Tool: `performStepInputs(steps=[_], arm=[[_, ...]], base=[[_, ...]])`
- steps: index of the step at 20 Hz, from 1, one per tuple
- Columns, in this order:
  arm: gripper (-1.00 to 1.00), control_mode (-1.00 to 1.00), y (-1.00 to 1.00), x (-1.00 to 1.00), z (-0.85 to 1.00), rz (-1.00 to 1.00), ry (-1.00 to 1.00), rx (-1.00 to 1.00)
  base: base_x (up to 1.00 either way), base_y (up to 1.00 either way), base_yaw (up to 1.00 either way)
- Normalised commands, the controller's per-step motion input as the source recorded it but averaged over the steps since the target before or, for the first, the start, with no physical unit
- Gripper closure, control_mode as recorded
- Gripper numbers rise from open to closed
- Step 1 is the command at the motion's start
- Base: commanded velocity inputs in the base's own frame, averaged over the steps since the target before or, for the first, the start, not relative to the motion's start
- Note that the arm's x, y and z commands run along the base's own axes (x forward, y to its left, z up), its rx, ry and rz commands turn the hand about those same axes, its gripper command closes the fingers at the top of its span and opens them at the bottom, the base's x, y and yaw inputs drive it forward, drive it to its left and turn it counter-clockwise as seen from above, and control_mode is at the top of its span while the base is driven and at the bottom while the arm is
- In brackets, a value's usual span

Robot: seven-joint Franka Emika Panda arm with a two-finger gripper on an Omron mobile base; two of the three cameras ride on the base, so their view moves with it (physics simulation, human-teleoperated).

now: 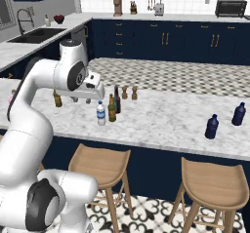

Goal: Move the plastic bottles in the middle to the plastics group, and the glass bottles in the middle to the glass group.

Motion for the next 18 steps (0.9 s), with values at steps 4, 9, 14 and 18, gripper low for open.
performStepInputs(steps=[4, 9, 14, 18], arm=[[-1.00, -1.00, 0.00, -0.26, 0.00, 0.00, 0.01, 0.00], [-1.00, -1.00, 0.34, 0.07, 0.00, -0.01, 0.00, 0.00], [-1.00, -1.00, 0.22, 0.59, -0.03, 0.00, 0.00, 0.00], [-1.00, -1.00, 0.00, 0.47, 0.00, 0.04, 0.00, 0.00]], base=[[0.00, 0.00, 0.00], [0.00, 0.00, 0.00], [0.00, 0.00, 0.00], [0.00, 0.00, 0.00]])
